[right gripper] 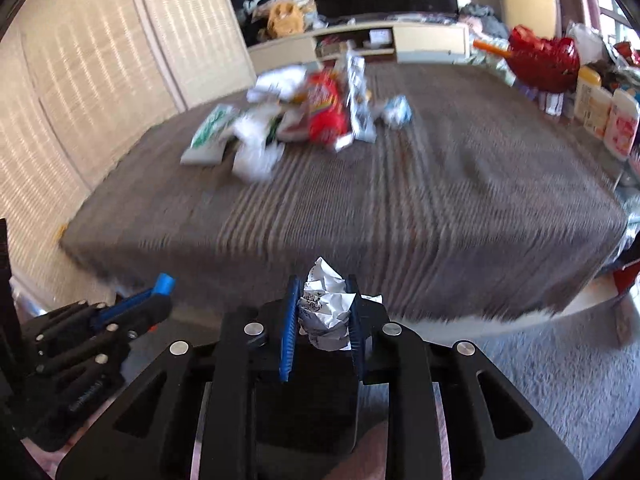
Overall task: Collect trash
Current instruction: 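Carry both items down to the bin and open both tools, then grasp the white-green medicine packet with the left tool while the right tool grasps a plastic bag, then lower both held items into the bin and open both tools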
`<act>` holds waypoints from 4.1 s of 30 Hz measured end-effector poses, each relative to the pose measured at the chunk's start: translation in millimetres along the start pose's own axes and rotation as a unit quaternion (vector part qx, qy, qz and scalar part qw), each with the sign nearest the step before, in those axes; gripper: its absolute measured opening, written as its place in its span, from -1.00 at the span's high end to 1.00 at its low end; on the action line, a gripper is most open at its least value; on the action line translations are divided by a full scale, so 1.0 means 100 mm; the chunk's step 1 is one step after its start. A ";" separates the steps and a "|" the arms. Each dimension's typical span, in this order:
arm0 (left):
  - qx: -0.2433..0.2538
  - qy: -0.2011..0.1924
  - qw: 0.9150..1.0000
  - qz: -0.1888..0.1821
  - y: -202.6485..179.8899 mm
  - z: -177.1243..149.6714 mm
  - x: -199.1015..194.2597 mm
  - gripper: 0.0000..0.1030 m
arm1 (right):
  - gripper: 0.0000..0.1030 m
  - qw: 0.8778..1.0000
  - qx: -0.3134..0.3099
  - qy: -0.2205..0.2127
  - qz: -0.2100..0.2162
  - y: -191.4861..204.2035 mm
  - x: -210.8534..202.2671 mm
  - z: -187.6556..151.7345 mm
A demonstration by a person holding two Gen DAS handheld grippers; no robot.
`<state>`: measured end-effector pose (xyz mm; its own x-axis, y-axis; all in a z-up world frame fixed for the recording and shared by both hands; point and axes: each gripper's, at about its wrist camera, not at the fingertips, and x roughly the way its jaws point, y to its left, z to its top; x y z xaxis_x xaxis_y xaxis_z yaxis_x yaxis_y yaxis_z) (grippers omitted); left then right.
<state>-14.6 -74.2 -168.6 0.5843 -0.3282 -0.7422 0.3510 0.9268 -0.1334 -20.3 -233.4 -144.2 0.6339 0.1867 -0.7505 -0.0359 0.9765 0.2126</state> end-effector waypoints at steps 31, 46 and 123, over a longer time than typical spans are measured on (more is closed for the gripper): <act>-0.032 0.089 0.995 -0.010 0.17 -0.42 0.56 -0.84 | -0.91 0.997 0.033 0.062 -0.031 -0.07 0.48 -0.22; 0.002 -0.003 0.997 0.071 0.54 0.20 -0.02 -0.84 | -0.93 0.998 0.017 -0.049 -0.041 -0.03 -0.05 0.58; 0.012 0.036 0.999 -0.034 0.08 -0.01 0.13 0.56 | 0.61 1.000 0.001 0.011 0.022 0.09 0.02 -0.12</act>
<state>-4.9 -71.2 -180.3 0.5042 -0.3748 -0.7781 0.4065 0.8979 -0.1691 -28.9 -223.4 -151.4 0.6141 0.2322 -0.7543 -0.0623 0.9670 0.2469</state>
